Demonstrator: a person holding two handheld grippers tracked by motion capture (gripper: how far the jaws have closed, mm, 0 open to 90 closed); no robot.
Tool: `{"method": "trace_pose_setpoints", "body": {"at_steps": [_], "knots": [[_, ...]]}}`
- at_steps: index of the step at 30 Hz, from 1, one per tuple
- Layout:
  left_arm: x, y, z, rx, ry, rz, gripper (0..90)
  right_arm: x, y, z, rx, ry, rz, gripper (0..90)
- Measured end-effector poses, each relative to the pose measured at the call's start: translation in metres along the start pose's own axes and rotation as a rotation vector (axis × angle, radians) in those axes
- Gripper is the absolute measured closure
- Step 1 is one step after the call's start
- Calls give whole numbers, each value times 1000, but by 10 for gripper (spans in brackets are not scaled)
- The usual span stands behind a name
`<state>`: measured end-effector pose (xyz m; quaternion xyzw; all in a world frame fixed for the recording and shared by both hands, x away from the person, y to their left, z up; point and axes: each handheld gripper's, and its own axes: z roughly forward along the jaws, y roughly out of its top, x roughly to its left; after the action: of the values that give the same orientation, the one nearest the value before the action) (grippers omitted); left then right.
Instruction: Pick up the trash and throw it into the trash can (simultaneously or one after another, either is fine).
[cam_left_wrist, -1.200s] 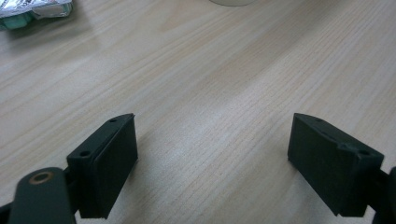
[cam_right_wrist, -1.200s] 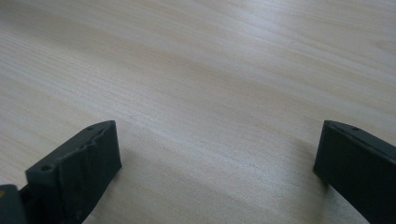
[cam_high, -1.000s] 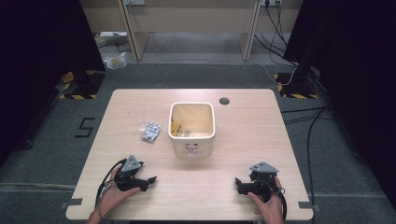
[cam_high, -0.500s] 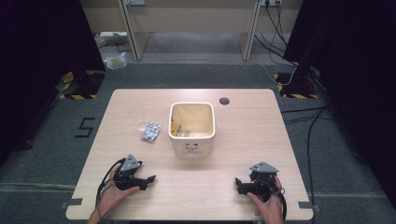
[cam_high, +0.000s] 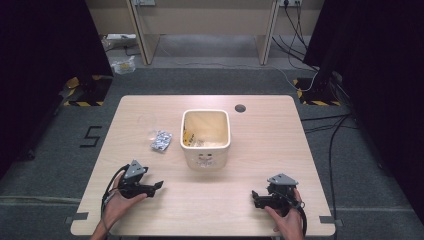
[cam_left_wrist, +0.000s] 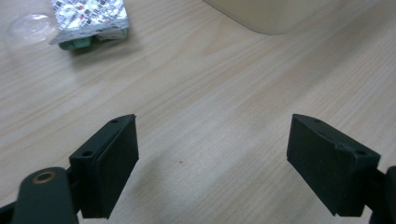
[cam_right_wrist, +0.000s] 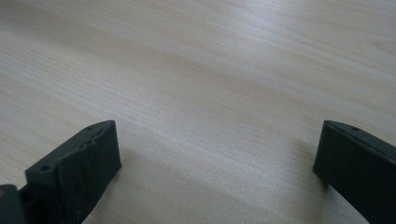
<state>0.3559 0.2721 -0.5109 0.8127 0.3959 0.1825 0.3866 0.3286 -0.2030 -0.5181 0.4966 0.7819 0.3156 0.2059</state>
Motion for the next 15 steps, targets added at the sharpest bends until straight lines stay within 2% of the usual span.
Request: {"method": "trace_pose_setpoints", "body": {"at_steps": [10, 15], "knots": [[16, 12, 2, -21, 78, -54, 159, 0, 0, 0, 0, 1, 0, 4], [23, 16, 6, -9, 94, -67, 159, 0, 0, 0, 0, 0, -1, 4]]}}
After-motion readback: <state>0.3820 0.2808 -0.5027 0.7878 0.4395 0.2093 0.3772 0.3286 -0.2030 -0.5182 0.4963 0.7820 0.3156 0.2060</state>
